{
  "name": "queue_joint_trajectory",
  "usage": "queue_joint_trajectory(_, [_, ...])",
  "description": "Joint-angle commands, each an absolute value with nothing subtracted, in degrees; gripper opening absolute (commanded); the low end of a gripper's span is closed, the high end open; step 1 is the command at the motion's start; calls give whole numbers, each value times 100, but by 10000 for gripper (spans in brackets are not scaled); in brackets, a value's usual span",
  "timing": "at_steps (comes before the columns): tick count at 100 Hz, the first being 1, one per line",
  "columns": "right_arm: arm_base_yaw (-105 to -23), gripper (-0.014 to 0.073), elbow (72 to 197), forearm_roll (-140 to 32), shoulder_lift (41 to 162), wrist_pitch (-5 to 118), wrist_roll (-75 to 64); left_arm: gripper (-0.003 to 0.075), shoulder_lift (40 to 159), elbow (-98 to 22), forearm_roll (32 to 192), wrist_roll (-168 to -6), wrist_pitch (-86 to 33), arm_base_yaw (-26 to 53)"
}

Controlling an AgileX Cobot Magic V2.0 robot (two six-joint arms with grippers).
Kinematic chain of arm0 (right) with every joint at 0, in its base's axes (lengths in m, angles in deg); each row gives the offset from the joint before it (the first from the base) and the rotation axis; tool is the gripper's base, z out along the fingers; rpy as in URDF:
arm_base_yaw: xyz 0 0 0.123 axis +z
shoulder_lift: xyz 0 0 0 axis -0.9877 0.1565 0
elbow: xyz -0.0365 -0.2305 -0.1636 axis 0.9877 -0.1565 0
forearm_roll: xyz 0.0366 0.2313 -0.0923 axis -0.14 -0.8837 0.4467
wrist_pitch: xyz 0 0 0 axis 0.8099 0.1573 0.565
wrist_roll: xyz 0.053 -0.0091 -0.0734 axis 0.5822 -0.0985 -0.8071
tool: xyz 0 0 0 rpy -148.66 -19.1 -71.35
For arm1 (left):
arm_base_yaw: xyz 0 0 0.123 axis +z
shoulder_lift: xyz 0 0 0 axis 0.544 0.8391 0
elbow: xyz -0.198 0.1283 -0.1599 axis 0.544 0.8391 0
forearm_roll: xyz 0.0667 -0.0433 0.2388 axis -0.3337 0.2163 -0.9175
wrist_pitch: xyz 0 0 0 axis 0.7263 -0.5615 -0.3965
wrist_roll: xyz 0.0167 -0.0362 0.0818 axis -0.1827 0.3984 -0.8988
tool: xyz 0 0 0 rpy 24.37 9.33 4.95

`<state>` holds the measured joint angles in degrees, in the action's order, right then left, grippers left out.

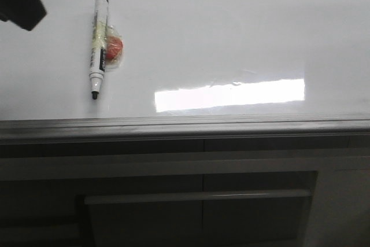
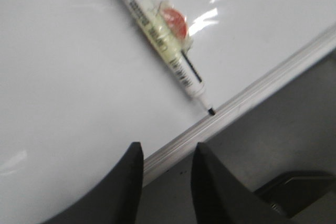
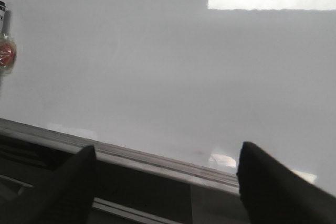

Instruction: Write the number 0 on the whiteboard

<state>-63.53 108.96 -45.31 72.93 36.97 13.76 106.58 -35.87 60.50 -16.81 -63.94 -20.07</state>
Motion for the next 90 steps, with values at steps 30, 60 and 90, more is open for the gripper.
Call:
queue_joint_trajectory(30, [-6401, 484, 11099, -4674, 7363, 4085, 1314, 460, 10847, -3789, 5948, 607, -5222, -1966])
queue_joint_trajectory(60, [-6401, 484, 11099, -4910, 7363, 4107, 1314, 460, 11193, -3789, 6643, 724, -4928, -1270])
queue_joint_trajectory(90, [-6401, 484, 11099, -4910, 7363, 4107, 1314, 460, 11802, -3789, 6812, 668, -4682, -1270])
